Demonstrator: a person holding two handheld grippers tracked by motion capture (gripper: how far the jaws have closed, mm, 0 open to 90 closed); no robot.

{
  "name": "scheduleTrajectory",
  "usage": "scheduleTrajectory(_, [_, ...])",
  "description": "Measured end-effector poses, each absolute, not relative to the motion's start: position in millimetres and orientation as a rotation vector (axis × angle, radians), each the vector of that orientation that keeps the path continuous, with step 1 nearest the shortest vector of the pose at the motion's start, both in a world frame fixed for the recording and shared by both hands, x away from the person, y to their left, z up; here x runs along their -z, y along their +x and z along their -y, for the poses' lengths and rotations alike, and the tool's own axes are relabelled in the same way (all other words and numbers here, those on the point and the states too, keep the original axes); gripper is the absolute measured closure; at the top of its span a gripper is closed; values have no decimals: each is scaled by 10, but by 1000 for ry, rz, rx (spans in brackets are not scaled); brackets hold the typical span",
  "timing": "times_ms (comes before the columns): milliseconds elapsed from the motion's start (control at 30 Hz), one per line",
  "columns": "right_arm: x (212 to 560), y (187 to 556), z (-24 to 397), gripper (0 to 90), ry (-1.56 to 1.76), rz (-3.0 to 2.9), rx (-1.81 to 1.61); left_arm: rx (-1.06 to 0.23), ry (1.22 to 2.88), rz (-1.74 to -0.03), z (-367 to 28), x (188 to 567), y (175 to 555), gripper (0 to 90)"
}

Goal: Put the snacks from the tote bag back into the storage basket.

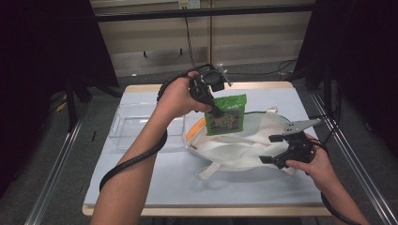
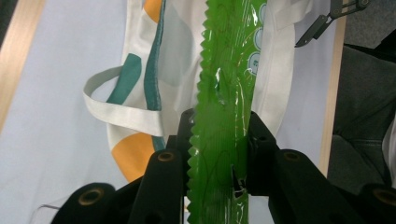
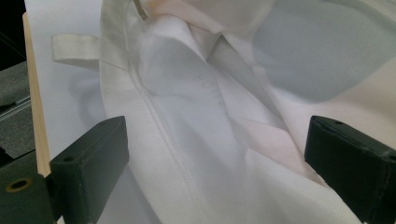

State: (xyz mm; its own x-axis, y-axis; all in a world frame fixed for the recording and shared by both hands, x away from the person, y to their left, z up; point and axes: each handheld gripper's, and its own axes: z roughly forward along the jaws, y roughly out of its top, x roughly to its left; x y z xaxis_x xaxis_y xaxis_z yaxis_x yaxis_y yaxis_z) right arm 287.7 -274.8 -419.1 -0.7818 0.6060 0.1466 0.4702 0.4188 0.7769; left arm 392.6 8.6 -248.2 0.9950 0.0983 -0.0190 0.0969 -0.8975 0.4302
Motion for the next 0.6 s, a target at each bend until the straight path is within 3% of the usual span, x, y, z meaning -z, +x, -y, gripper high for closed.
scheduleTrajectory(600, [4176,2858,2727,55,941,-2505,-1298,26,2710,-224,-286,2366,4010,731])
